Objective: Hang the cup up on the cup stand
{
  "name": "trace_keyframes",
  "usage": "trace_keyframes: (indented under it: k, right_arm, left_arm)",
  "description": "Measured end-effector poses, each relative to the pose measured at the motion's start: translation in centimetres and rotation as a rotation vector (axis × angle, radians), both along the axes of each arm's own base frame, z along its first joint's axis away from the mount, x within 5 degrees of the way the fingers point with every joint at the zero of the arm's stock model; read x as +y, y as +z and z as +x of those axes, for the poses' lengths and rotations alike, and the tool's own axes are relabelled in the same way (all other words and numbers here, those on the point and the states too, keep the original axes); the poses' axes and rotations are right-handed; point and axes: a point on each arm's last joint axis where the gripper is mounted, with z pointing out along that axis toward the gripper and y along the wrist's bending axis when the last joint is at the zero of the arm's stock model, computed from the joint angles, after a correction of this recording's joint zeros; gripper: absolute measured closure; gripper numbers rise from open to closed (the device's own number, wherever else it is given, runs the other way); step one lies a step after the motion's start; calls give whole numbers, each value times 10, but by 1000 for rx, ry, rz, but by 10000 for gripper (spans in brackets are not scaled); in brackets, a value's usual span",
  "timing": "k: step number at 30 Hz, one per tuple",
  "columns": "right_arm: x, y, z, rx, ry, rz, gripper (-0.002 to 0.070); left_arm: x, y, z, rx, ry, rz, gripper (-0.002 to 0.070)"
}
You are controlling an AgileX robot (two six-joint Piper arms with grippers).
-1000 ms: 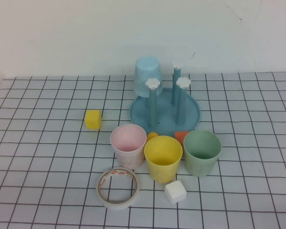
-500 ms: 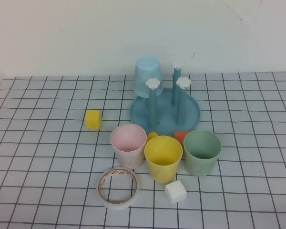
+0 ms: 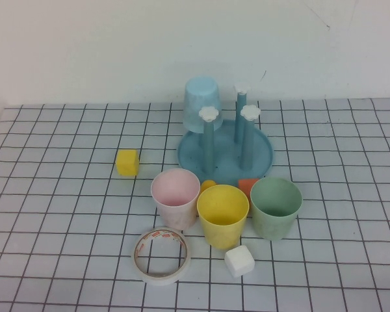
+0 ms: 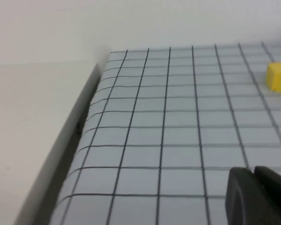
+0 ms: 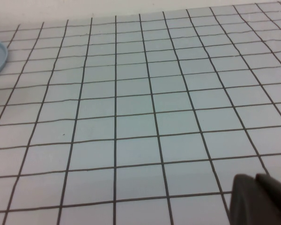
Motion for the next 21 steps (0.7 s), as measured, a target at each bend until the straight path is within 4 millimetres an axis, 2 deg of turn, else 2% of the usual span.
trace_keyframes:
  k: [5, 13, 21]
  right_arm:
    - [0, 0, 0, 0, 0, 0, 678]
    - [0, 0, 0, 0, 1, -3, 678]
    - [0, 0, 0, 0, 1, -3, 678]
  left_arm:
    - [-2, -7, -1, 88, -52, 178, 676]
    - [-9, -9, -2, 98, -199, 213, 676]
    - [-10, -9, -2, 96, -212, 209, 676]
